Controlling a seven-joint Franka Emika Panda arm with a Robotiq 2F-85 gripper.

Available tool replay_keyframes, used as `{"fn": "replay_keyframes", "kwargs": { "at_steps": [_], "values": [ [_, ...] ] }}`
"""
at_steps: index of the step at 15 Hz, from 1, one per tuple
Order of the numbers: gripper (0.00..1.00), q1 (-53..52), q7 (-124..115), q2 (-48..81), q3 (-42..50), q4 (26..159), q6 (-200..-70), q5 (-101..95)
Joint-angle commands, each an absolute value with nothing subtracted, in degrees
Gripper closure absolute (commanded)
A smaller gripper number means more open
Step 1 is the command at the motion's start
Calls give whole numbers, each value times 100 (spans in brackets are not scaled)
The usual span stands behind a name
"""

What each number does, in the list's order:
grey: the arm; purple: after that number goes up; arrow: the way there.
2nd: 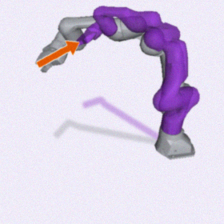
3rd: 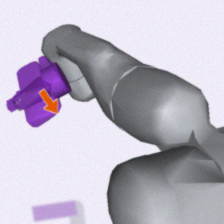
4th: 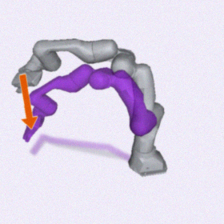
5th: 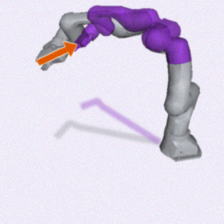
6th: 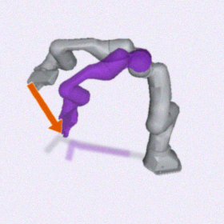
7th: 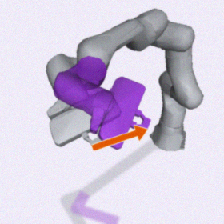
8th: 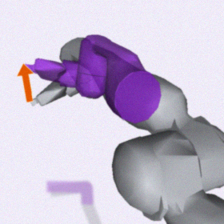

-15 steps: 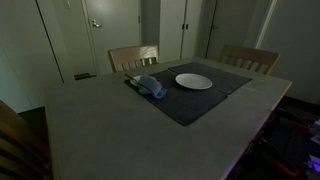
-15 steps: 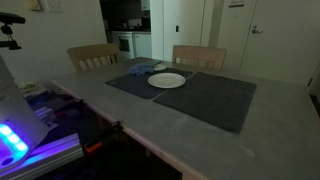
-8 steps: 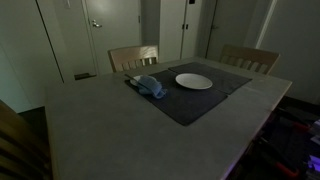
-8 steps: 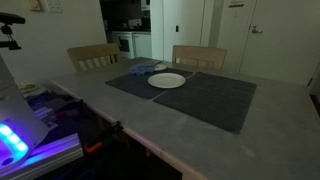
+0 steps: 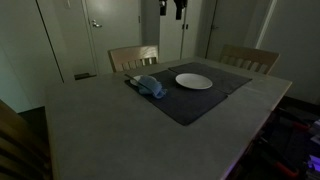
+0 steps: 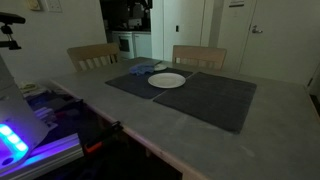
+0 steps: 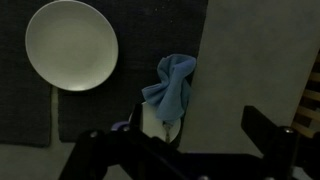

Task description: Use the blue cloth to wipe the plate

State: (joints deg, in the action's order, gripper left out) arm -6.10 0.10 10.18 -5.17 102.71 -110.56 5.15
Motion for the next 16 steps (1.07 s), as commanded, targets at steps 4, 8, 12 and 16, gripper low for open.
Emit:
{"fn": "replay_keyframes", "kwargs": {
  "at_steps": [4,8,12,16],
  "values": [
    [0,-735,-196,1825,-582,9908,-11077,432],
    [0,-816,-284,2357,-571,9580,-10990,369],
    [0,-796,-221,2389,-563,9621,-10895,273],
    [0,-850,-399,2456,-530,9636,-11009,222]
  ]
}}
